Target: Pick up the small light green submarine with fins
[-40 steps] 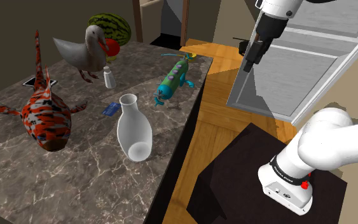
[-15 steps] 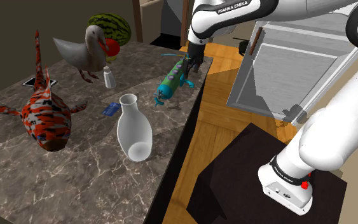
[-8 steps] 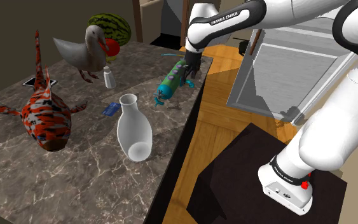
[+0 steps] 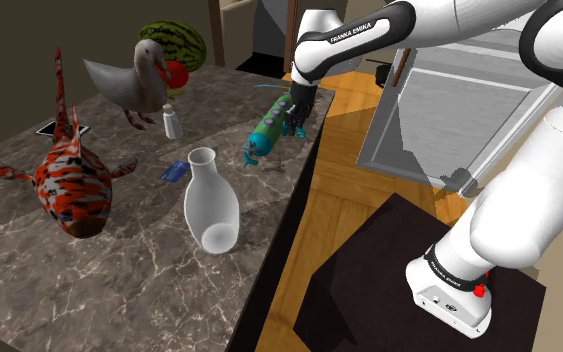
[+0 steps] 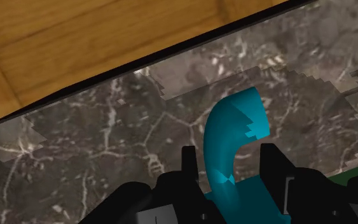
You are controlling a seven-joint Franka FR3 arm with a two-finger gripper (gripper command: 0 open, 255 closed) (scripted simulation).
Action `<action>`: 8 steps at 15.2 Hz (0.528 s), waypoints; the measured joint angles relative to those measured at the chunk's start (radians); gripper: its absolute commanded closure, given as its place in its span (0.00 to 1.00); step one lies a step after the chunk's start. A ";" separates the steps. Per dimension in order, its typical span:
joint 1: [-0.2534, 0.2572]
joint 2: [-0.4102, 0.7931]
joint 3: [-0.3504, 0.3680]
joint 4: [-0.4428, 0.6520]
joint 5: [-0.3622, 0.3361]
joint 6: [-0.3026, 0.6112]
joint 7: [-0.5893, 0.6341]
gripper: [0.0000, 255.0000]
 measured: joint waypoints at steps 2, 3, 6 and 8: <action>0.000 0.000 0.000 0.000 0.000 0.000 0.000 1.00; 0.000 0.000 0.000 0.000 0.000 0.000 0.000 1.00; 0.000 -0.005 0.000 0.009 -0.002 -0.015 0.002 1.00; -0.001 -0.015 -0.001 0.023 -0.004 -0.039 0.004 1.00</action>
